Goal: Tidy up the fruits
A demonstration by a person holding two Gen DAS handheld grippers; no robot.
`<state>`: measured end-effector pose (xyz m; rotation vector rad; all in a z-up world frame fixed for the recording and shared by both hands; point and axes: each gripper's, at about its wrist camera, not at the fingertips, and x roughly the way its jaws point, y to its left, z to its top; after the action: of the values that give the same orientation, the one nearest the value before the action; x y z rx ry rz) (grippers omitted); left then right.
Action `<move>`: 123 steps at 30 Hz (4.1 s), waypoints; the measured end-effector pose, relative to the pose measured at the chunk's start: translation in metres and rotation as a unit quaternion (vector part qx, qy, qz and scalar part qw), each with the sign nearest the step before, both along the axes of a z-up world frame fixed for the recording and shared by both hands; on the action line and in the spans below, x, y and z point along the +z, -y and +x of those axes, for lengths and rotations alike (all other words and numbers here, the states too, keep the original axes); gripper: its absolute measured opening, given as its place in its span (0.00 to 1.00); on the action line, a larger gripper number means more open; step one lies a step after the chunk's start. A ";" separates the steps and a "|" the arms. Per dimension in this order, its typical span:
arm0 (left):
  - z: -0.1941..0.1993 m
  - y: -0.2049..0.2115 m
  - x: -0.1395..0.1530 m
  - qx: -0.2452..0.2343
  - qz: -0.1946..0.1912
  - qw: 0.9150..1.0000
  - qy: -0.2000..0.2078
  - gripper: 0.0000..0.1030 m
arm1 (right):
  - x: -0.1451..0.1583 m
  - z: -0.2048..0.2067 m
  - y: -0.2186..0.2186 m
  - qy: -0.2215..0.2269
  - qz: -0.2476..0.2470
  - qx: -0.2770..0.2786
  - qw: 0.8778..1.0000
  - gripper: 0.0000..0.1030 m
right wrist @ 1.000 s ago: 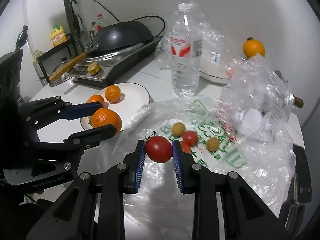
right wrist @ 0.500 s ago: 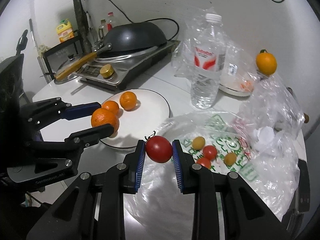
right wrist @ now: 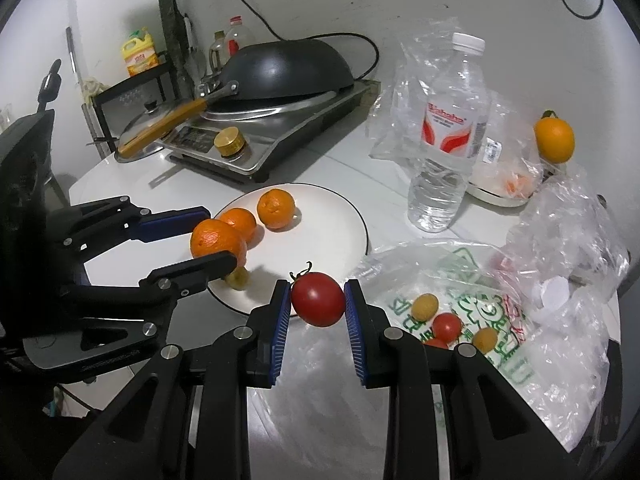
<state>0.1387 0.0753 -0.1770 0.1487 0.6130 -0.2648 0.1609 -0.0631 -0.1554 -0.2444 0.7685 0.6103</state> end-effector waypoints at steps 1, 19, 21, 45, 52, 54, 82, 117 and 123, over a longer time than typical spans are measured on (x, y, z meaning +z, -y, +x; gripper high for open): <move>0.001 -0.001 0.000 0.001 0.000 1.000 0.000 0.39 | 0.000 0.001 -0.001 0.000 0.000 0.001 1.000 0.28; 0.032 -0.007 -0.017 0.005 -0.009 1.000 -0.019 0.39 | -0.039 0.017 0.021 -0.051 -0.006 -0.037 0.998 0.25; 0.031 -0.004 -0.015 0.003 -0.006 1.000 -0.013 0.39 | -0.043 0.015 0.033 -0.051 -0.013 -0.051 0.997 0.25; 0.003 0.027 -0.014 -0.010 0.006 1.000 -0.023 0.39 | -0.065 -0.026 0.088 -0.096 -0.014 -0.067 0.993 0.25; -0.008 0.027 -0.011 -0.010 0.010 1.000 -0.020 0.40 | -0.067 -0.032 0.078 -0.103 -0.015 -0.053 0.993 0.25; -0.010 0.025 -0.011 -0.009 0.010 1.000 -0.018 0.40 | -0.068 -0.034 0.075 -0.106 -0.017 -0.048 0.993 0.25; -0.011 0.010 0.002 -0.007 0.016 1.000 0.005 0.40 | -0.029 -0.016 0.054 -0.036 -0.001 -0.048 0.998 0.26; 0.117 0.018 -0.037 -0.017 0.056 0.998 -0.026 0.40 | -0.030 0.094 0.010 -0.033 0.033 -0.011 0.999 0.26; 0.130 0.022 -0.049 -0.010 0.068 0.997 -0.042 0.40 | -0.035 0.104 0.008 -0.038 0.032 -0.017 0.999 0.26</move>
<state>0.2692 0.0533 -0.2260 0.2767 0.7141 -0.2501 0.2647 -0.0711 -0.1903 -0.1504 0.8228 0.6134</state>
